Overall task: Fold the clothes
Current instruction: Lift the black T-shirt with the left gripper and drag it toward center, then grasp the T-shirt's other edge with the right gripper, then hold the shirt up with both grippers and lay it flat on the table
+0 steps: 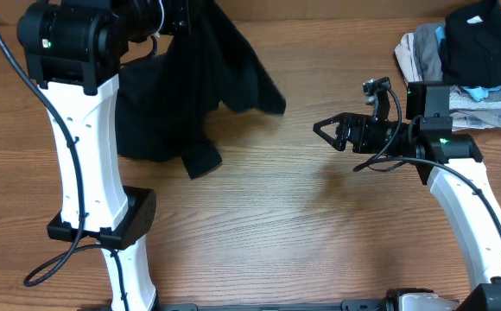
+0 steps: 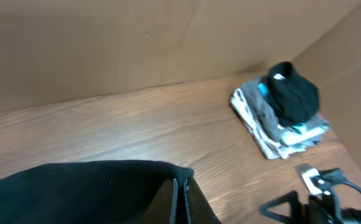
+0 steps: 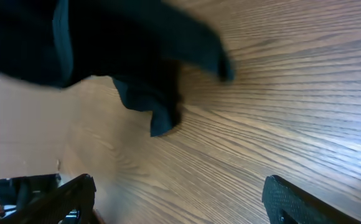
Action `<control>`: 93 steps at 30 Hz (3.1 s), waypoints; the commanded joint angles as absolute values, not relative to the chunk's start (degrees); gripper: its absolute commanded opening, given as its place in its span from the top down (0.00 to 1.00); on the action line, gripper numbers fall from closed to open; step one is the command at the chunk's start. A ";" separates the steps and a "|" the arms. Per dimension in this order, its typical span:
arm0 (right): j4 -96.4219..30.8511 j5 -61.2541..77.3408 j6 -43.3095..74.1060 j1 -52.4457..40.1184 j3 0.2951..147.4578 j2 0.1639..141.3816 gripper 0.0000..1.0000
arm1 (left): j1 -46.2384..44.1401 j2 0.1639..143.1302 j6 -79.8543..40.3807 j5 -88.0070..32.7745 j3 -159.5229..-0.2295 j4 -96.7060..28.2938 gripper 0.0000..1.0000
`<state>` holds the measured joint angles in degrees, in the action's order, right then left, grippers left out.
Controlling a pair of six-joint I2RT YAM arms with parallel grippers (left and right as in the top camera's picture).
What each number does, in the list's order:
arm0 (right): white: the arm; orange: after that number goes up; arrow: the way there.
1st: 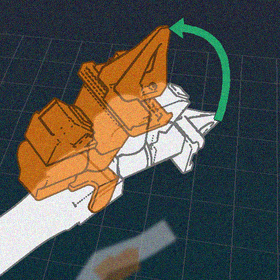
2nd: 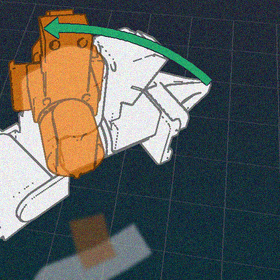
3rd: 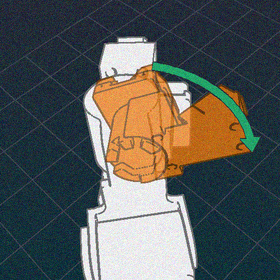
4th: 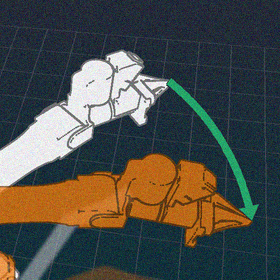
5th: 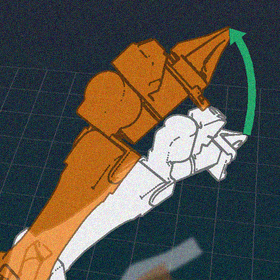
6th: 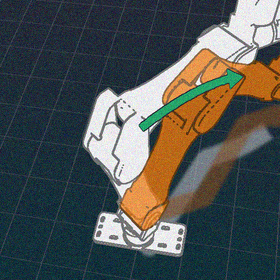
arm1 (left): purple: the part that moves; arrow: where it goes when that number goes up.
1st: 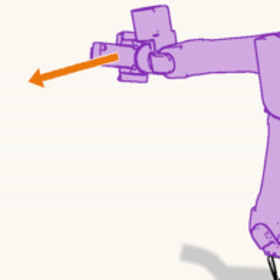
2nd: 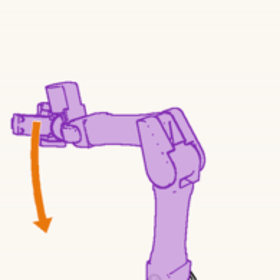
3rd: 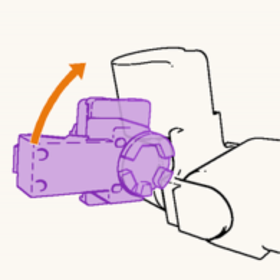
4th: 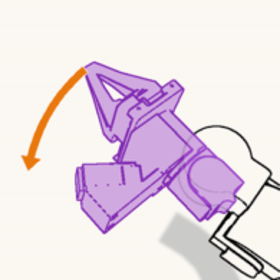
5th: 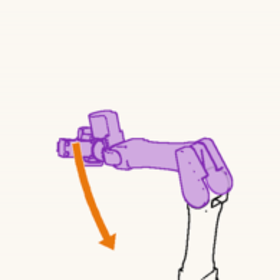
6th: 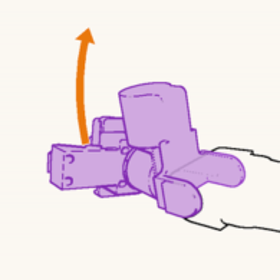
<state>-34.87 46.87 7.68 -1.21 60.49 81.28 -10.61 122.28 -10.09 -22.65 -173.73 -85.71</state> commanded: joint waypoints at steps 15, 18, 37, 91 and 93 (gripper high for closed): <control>-32.34 39.38 11.88 -8.84 61.89 81.14 0.13 | -16.23 121.73 -8.97 -27.40 -174.49 -84.86 0.96; -31.81 32.05 11.88 -12.38 61.89 81.30 0.10 | -16.21 121.73 -8.97 -28.60 -174.49 -84.84 0.96; -22.79 21.65 10.00 -17.32 61.89 94.19 0.06 | -16.16 121.69 -7.22 -32.47 -174.56 -89.32 0.96; -89.52 15.99 1.54 -0.19 149.84 89.52 0.96 | -8.54 101.16 -6.85 0.19 -174.60 -83.99 0.96; -91.00 15.20 1.93 -0.19 152.64 88.55 0.96 | -8.54 99.42 -6.83 0.23 -174.60 -85.08 0.96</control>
<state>-90.21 18.85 1.50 -1.04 148.07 91.81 -9.28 103.39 -5.65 -1.89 -173.73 -84.68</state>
